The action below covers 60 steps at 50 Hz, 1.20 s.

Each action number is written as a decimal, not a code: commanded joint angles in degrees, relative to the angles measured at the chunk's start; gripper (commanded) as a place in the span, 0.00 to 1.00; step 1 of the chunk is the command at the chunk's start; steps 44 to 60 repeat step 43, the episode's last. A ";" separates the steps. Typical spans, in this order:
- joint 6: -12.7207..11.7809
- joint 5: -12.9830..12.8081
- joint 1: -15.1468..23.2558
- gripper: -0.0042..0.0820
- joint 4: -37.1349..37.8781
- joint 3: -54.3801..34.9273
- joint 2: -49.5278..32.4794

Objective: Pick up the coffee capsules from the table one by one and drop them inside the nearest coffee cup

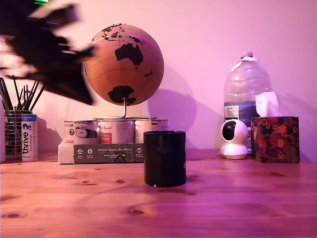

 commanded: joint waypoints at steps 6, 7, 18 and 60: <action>-2.32 0.07 5.38 0.03 0.42 -6.23 -6.91; -2.32 0.04 6.08 0.03 0.44 -6.88 -7.82; -3.58 0.07 12.41 0.03 0.15 -13.46 -19.02; -7.15 0.04 13.77 0.03 -7.89 -21.22 -43.67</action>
